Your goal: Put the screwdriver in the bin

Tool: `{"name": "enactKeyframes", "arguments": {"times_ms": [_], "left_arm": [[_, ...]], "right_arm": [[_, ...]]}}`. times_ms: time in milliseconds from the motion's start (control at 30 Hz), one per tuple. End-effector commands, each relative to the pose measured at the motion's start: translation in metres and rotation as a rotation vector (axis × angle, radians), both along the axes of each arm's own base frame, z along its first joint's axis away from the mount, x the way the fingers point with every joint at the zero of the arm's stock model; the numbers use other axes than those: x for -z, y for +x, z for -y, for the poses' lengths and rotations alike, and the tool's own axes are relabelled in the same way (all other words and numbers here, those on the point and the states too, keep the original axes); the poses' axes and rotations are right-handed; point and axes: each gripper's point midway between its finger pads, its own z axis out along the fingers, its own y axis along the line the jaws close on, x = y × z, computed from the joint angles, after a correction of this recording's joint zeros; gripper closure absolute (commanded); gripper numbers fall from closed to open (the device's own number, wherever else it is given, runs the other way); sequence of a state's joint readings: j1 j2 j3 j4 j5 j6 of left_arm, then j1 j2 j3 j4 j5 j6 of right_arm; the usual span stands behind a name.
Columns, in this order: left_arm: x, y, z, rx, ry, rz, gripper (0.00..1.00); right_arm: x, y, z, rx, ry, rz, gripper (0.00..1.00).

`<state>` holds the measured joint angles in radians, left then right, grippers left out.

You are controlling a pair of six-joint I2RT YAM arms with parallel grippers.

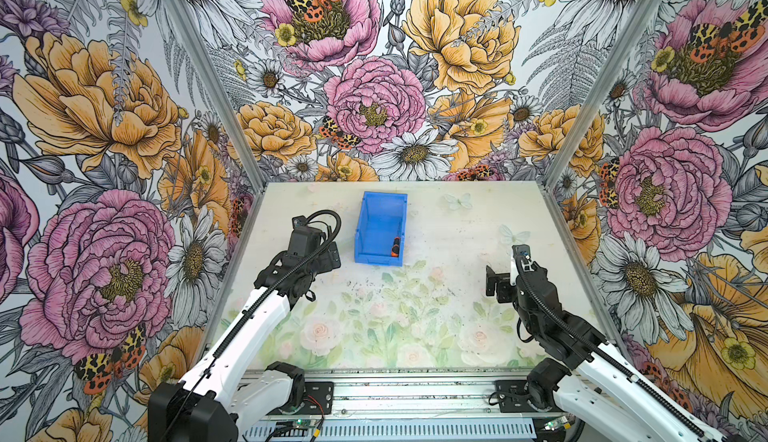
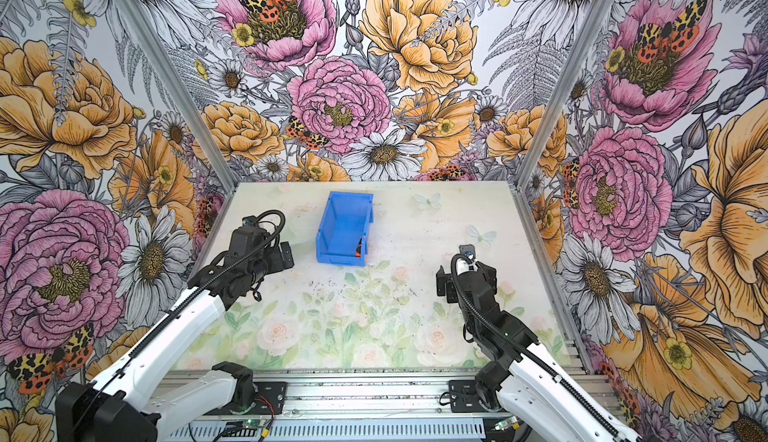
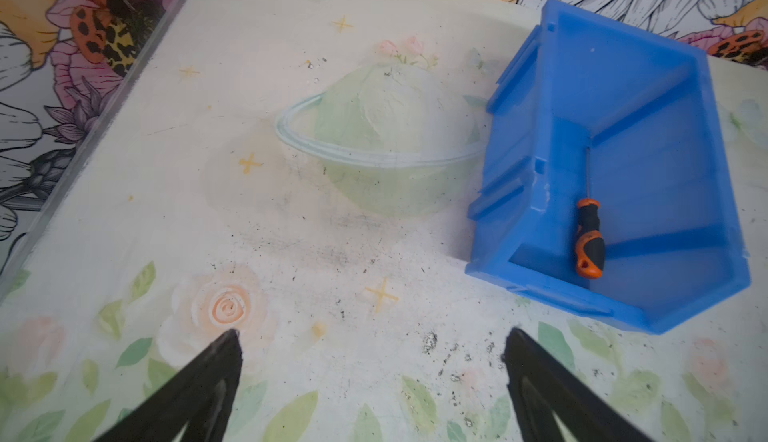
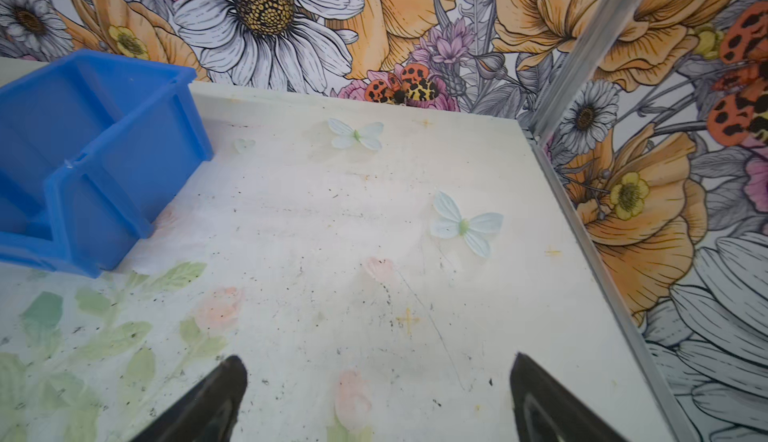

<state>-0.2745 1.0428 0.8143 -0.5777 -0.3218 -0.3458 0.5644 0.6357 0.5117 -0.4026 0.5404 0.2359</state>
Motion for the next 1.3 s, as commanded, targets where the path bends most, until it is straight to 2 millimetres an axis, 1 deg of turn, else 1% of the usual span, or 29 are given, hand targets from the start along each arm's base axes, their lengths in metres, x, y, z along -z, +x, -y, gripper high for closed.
{"name": "enactKeyframes", "arguments": {"times_ms": [0, 100, 200, 267, 367, 433, 500, 567, 633, 700, 733, 800, 867, 933, 1033, 1133, 1200, 1267], "left_arm": [[-0.018, 0.015, -0.029, -0.091, 0.083, 0.127, 0.01], [-0.013, 0.026, -0.040, -0.096, 0.089, 0.151, 0.02], [0.006, 0.031, -0.055, -0.139, 0.135, 0.150, 0.01], [0.018, 0.031, -0.059, -0.135, 0.158, 0.133, 0.01], [0.023, 0.031, -0.051, -0.061, 0.166, 0.178, 0.01], [0.020, 0.028, -0.049, -0.023, 0.198, 0.270, 0.01], [0.013, 0.024, -0.049, -0.011, 0.215, 0.363, 0.01], [0.010, 0.022, -0.045, 0.015, 0.200, 0.410, 0.01], [0.016, 0.026, -0.040, 0.056, 0.193, 0.401, 0.01], [0.026, 0.030, -0.040, 0.059, 0.191, 0.390, 0.01], [0.032, 0.033, -0.042, 0.047, 0.179, 0.393, 0.01], [0.036, 0.041, -0.042, 0.046, 0.163, 0.394, 0.01], [0.034, 0.051, -0.040, 0.056, 0.165, 0.408, 0.01], [0.035, 0.059, -0.043, 0.050, 0.182, 0.400, 0.01], [0.033, 0.069, -0.042, 0.068, 0.208, 0.425, 0.01], [0.028, 0.080, -0.037, 0.107, 0.180, 0.481, 0.01], [0.035, 0.086, -0.034, 0.152, 0.175, 0.486, 0.01], [0.051, 0.096, -0.042, 0.136, 0.144, 0.469, 0.01]], "right_arm": [[0.002, 0.007, 0.018, 0.096, -0.029, 0.031, 0.00], [0.008, 0.013, 0.025, 0.119, -0.033, 0.041, 0.00], [0.015, 0.017, 0.040, 0.172, -0.034, 0.055, 0.01], [0.018, 0.018, 0.048, 0.191, -0.030, 0.056, 0.01], [0.025, 0.020, 0.054, 0.195, -0.024, 0.060, 0.01], [0.035, 0.021, 0.062, 0.221, -0.022, 0.052, 0.01], [0.047, 0.022, 0.067, 0.235, -0.013, 0.028, 0.01], [0.053, 0.024, 0.070, 0.232, -0.018, 0.014, 0.01], [0.058, 0.028, 0.074, 0.238, -0.028, 0.011, 0.01], [0.063, 0.033, 0.080, 0.257, -0.031, 0.005, 0.00], [0.065, 0.037, 0.082, 0.256, -0.033, 0.001, 0.00], [0.065, 0.049, 0.079, 0.225, -0.027, 0.007, 0.01], [0.066, 0.060, 0.076, 0.188, -0.024, 0.009, 0.00], [0.068, 0.075, 0.074, 0.165, -0.026, 0.002, 0.00], [0.068, 0.097, 0.070, 0.146, -0.023, 0.006, 0.01], [0.066, 0.116, 0.063, 0.110, 0.002, 0.035, 0.00], [0.067, 0.129, 0.057, 0.077, 0.004, 0.034, 0.00], [0.069, 0.138, 0.056, 0.069, -0.003, 0.018, 0.01]]}}
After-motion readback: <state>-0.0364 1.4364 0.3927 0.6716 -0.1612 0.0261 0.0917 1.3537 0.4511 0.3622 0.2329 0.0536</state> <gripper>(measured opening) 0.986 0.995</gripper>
